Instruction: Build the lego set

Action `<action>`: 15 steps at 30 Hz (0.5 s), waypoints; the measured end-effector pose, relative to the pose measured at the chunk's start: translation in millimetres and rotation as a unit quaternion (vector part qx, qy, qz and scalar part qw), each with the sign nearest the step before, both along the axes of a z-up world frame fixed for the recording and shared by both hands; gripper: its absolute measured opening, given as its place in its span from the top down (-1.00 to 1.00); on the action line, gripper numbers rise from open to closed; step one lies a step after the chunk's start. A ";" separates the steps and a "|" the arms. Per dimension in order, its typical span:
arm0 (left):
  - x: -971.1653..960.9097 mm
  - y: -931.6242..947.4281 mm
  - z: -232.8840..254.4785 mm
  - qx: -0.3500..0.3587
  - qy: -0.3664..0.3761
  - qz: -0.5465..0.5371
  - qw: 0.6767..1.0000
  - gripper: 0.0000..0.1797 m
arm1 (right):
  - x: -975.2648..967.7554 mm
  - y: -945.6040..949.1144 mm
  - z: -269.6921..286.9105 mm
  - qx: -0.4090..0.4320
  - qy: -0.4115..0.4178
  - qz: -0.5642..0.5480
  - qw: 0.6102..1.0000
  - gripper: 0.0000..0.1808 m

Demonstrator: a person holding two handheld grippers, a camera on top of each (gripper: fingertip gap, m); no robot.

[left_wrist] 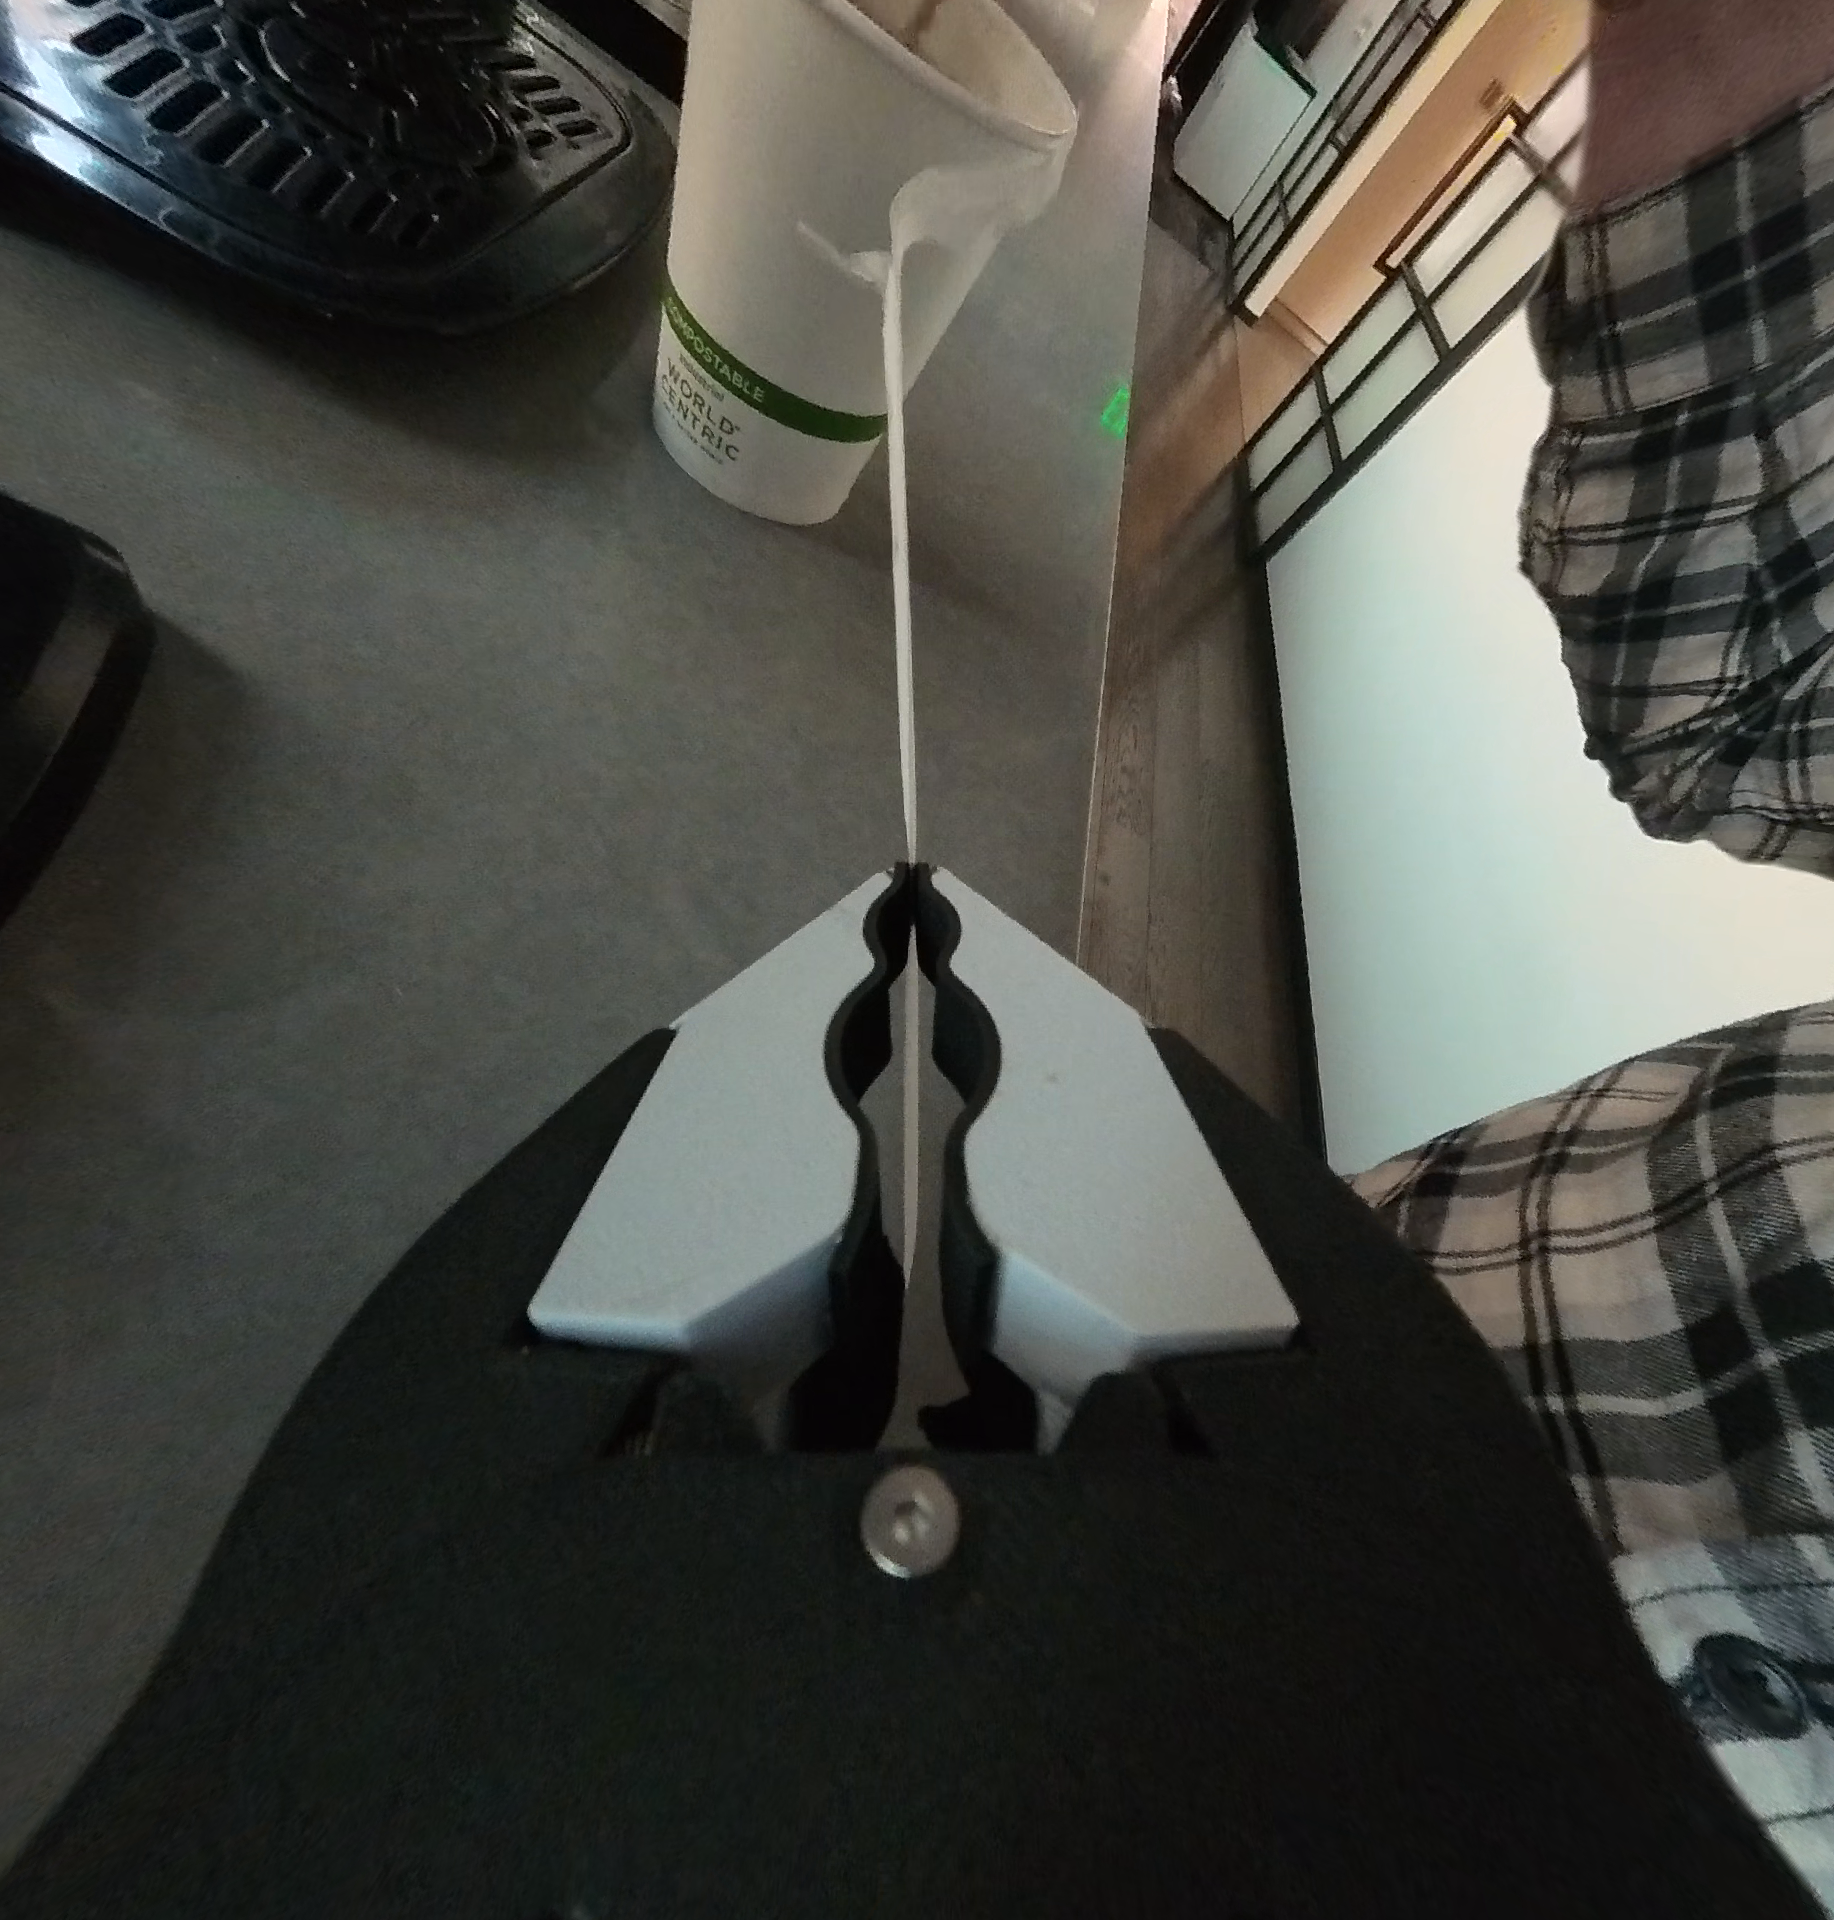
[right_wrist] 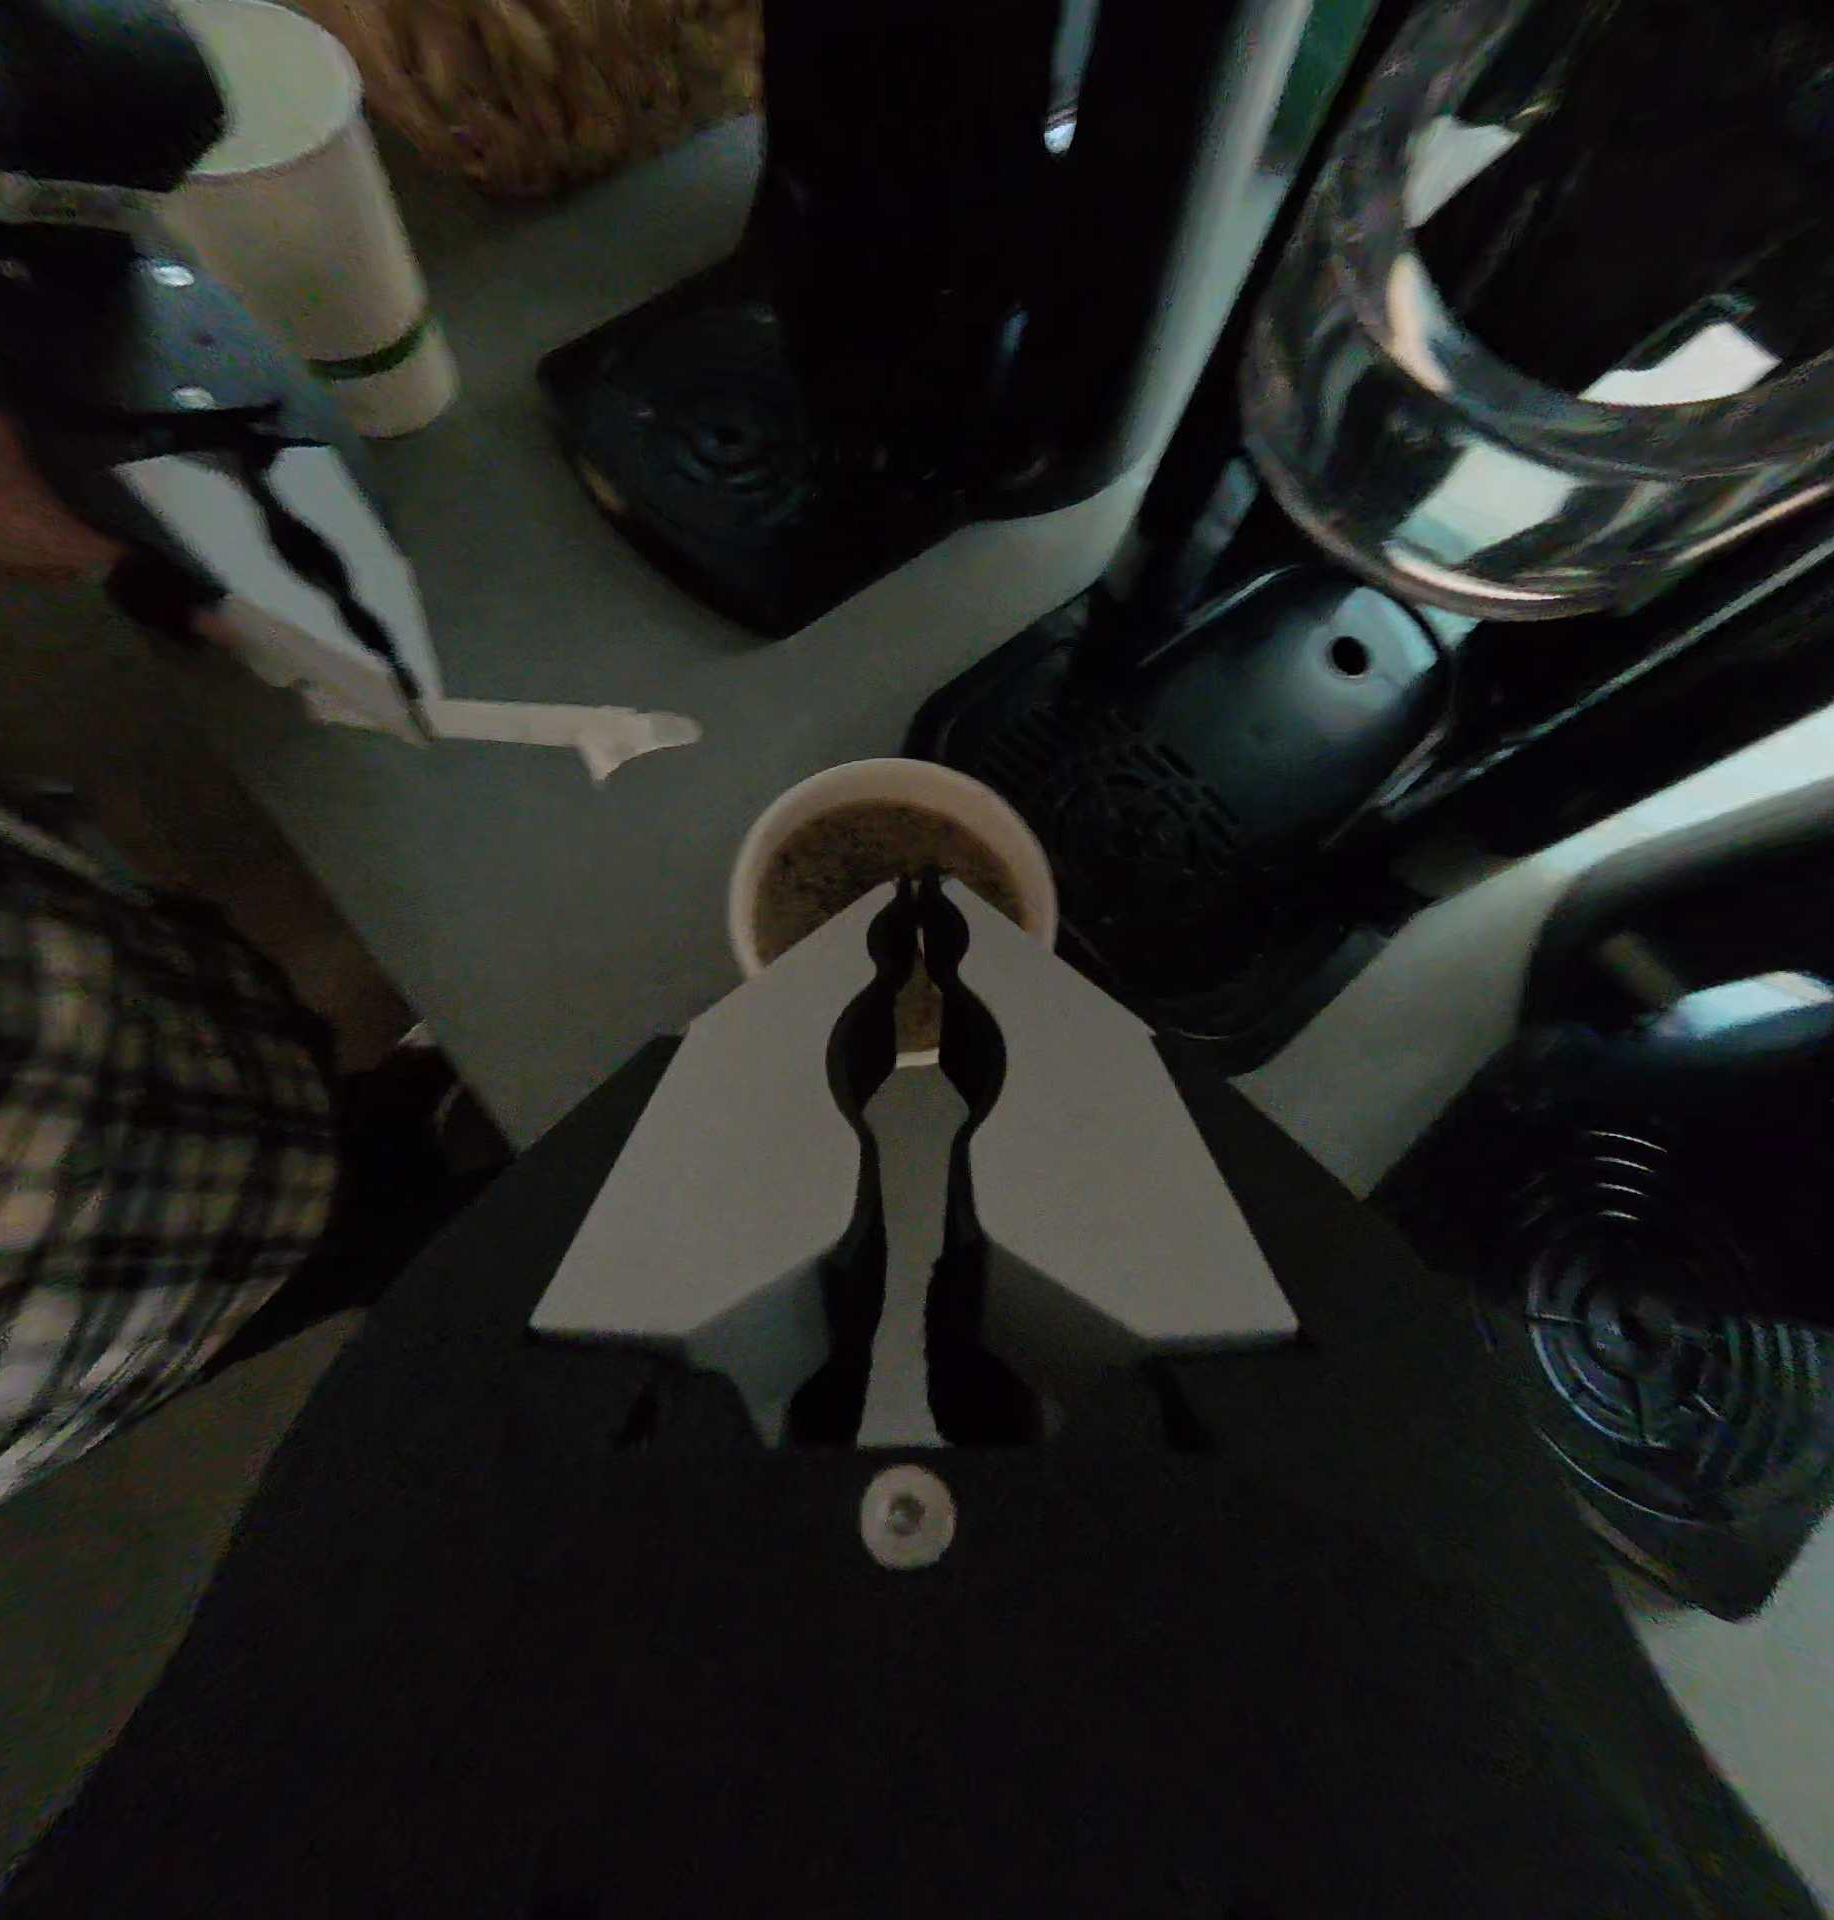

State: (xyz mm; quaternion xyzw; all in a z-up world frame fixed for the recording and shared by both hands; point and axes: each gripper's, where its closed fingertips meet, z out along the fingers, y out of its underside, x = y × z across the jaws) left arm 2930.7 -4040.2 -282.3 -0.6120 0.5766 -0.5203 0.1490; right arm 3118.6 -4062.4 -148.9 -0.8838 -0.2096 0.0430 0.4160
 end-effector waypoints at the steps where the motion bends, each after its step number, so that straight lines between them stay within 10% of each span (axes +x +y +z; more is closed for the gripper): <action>1: 0.0 0.4 0.3 -0.001 -0.001 0.001 1.000 1.00 | -5.2 -5.7 -0.1 -0.010 0.007 0.017 1.000 1.00; 15: 2.9 1.2 -1.0 -0.002 0.002 0.000 1.000 1.00 | -28.0 -5.8 1.0 -0.030 0.028 0.079 0.996 1.00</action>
